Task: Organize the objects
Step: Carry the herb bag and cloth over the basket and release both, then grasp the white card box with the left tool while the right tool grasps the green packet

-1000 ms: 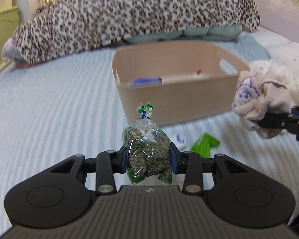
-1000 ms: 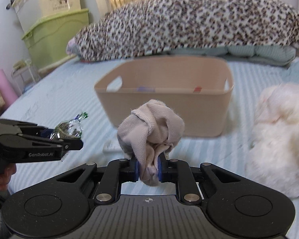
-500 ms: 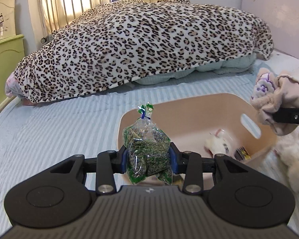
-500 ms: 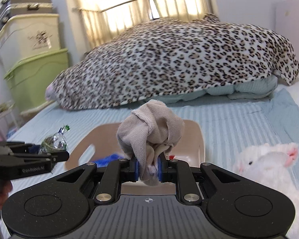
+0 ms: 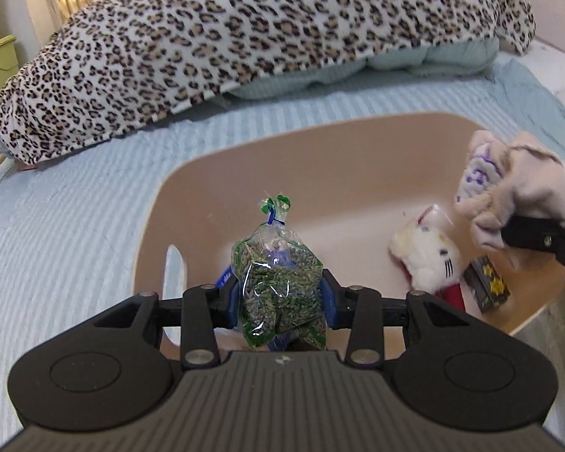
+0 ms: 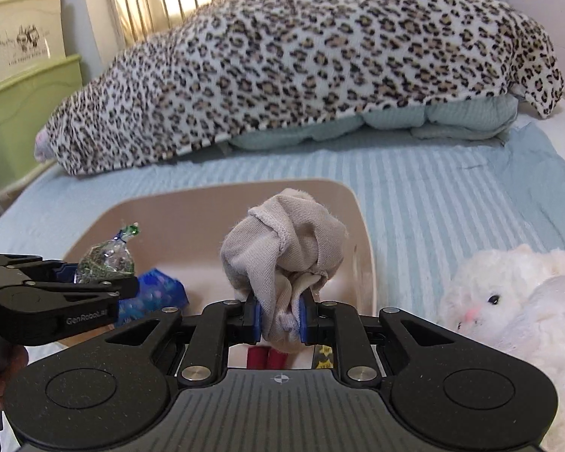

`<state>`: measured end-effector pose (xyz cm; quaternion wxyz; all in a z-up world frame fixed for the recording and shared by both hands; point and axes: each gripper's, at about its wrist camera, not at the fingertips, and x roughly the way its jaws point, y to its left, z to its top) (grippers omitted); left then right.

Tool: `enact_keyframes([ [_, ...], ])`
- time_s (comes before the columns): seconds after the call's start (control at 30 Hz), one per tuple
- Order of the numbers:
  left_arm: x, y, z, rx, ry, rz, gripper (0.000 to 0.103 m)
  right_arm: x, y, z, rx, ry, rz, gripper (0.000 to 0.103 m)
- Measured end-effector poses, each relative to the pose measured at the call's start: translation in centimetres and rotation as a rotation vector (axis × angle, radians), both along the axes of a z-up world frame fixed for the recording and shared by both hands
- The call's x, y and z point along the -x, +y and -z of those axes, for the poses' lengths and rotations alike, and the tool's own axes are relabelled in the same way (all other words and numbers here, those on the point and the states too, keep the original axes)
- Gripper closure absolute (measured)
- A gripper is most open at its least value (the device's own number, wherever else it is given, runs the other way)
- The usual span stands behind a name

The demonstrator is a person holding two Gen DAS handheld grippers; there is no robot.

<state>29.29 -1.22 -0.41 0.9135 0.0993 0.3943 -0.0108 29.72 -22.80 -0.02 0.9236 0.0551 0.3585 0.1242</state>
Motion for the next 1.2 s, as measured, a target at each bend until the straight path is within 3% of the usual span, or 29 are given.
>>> enact_keyframes([
  [0.03,0.2,0.1,-0.1,-0.001,0.002,-0.002,0.055,0.0,0.0,0.0,-0.002,0.005,0.005,0.083],
  [0.1,0.9,0.4,-0.6,0.004,-0.005,-0.016,0.036,0.7,0.0,-0.3,-0.006,-0.005,0.014,0.068],
  [0.17,1.7,0.8,-1.6,0.009,-0.023,-0.025,0.028,1.6,-0.1,-0.9,-0.014,-0.031,0.005,0.048],
  [0.33,4.3,1.5,-3.8,-0.018,-0.075,-0.015,0.016,4.4,0.4,-3.0,0.036,-0.094,-0.03,0.024],
  [0.47,6.6,2.5,-5.0,0.016,-0.076,-0.007,0.012,7.0,0.6,-4.4,0.047,-0.133,-0.045,0.001],
  [0.63,9.7,2.9,-4.9,-0.021,-0.084,0.032,0.011,9.8,1.2,-4.5,0.051,-0.115,-0.089,0.0],
  [0.83,12.3,4.5,-2.6,-0.006,-0.006,0.049,0.011,11.8,2.6,-3.0,0.084,-0.055,-0.137,0.0],
  [1.2,14.0,6.8,3.3,-0.024,0.099,0.097,0.011,12.8,5.0,3.6,0.166,0.098,-0.198,0.0],
])
